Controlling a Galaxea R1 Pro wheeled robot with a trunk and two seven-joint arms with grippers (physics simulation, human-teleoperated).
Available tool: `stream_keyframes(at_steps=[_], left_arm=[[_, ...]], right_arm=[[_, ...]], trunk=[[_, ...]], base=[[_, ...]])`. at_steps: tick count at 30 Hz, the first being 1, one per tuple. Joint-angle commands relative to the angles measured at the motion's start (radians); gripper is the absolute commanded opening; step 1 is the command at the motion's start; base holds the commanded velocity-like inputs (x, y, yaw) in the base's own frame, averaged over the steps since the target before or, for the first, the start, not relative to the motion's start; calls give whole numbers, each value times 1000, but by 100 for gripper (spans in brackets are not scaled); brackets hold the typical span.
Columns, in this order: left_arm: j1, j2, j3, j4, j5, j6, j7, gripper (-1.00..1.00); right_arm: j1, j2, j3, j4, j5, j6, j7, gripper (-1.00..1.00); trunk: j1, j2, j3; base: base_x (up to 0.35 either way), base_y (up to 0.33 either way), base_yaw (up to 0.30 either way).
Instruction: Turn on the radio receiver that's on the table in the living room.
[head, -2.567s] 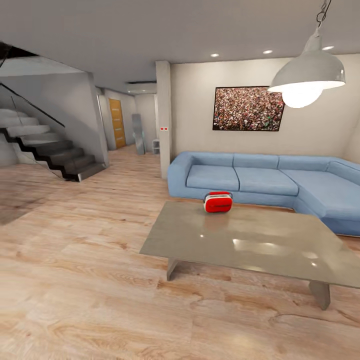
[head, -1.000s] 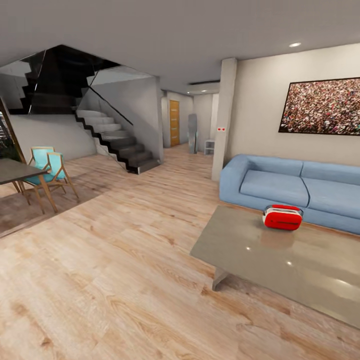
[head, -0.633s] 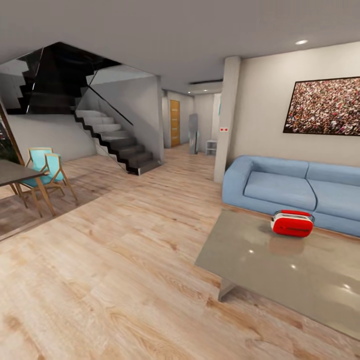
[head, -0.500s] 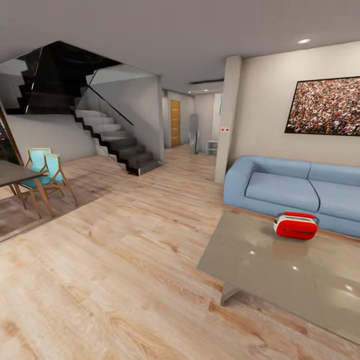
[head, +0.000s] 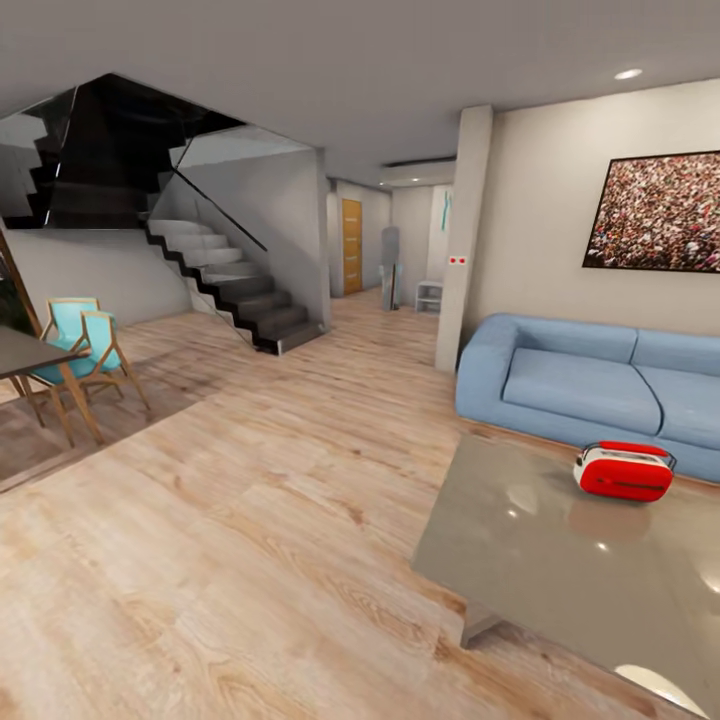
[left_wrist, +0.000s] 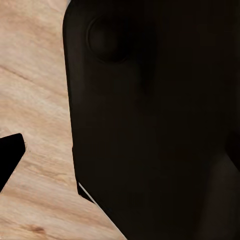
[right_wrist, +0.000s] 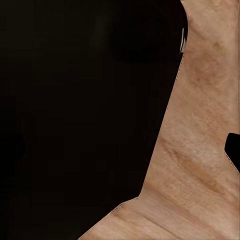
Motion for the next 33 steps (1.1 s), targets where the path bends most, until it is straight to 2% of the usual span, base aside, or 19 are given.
stream_keyframes(at_steps=[1,26,33], left_arm=[[0,0,0,0,0,0,0,100],[0,0,0,0,-6,0,0,100],[0,0,0,0,-6,0,0,100]], right_arm=[[0,0,0,0,0,0,0,100],[3,1,0,0,-7,0,-10,100],[3,1,0,0,9,0,-9,100]], trunk=[[0,0,0],[0,0,0],[0,0,-4]], base=[[316,117,0],[316,117,1],[316,116,175]])
